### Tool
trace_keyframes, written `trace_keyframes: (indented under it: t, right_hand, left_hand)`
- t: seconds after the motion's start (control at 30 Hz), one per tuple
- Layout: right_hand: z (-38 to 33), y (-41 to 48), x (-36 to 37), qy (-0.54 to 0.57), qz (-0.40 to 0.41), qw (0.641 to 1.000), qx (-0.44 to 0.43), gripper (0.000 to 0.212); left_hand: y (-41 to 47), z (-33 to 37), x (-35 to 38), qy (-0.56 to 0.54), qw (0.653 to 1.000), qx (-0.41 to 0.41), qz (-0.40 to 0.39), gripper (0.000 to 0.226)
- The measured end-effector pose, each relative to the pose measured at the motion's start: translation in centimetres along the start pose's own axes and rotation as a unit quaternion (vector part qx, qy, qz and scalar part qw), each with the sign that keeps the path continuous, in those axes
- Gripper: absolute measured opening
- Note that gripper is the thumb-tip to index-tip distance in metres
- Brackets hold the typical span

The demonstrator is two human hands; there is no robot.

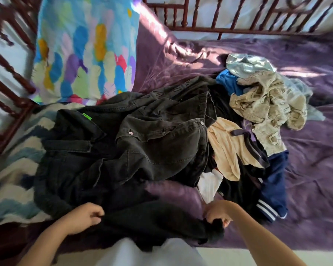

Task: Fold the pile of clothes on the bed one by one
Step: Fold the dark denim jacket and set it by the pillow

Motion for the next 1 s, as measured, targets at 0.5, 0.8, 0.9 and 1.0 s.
trace_keyframes:
  t: [0.5,0.8,0.9,1.0]
  right_hand:
    - [-4.8,7.2,-1.5,0.397,0.400,0.821,-0.093,0.009]
    - [-1.2,-6.6,-5.7,0.534,0.464,0.678,-0.199,0.033]
    - [2.0,-15.0,-6.2,0.532,0.518,0.630,-0.227,0.057]
    - [7.3,-16.3,-4.3,0.497,0.555,0.652,-0.144,0.057]
  left_hand:
    - [-2.1,3.1,2.5,-0.056,0.981,-0.018,0.187,0.020]
    - [-1.0,5.7,0.3,0.079,0.915,0.032,0.395,0.069]
    - [0.1,7.8,-0.5,0.143,0.923,0.010,0.358,0.097]
    - [1.4,9.3,0.8,0.198,0.928,-0.008,0.316,0.086]
Point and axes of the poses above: each hand's wrist, its own y-axis towards the middle knuckle, its own x-axis out of the palm, z = x × y, the point moved 3 cm from there along y, towards the middle knuckle, and after that the axes turned 12 degrees about -x, right-handed, at the moved point
